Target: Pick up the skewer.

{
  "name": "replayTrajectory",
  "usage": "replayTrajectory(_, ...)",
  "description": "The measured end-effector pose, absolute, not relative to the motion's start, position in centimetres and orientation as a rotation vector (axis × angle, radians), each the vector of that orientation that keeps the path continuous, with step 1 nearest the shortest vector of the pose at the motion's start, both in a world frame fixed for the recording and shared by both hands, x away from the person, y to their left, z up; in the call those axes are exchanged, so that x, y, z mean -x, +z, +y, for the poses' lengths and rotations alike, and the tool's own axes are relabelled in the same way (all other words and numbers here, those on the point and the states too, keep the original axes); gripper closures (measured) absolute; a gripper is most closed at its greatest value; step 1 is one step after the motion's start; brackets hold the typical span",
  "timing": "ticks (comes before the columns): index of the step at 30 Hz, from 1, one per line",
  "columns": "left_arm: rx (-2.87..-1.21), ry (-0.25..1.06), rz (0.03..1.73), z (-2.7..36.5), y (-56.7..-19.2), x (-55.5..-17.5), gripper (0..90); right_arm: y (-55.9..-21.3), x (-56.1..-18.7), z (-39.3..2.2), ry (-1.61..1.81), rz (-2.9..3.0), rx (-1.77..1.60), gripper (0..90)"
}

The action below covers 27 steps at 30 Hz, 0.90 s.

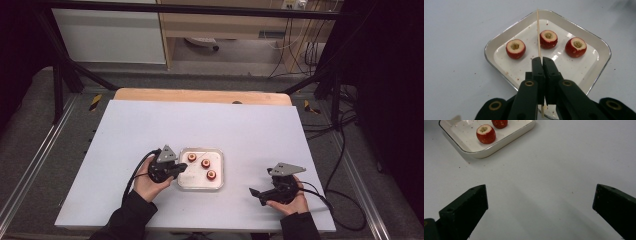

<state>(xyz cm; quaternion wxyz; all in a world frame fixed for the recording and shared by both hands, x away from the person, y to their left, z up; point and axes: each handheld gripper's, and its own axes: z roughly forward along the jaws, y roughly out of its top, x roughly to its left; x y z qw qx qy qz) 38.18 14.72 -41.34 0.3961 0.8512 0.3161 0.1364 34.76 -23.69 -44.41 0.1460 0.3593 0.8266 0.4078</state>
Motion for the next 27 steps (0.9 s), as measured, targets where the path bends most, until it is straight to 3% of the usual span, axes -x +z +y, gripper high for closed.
replayTrajectory(20,-2.242,0.301,0.664,11.5,-40.0,-37.6,88.6,-42.0,-34.7,-18.7,0.991,2.434,-0.701,6.6)
replayTrajectory(27,-2.292,0.272,0.607,9.7,-40.1,-37.3,88.6,-41.6,-34.7,-17.4,0.888,2.442,-0.549,12.7)
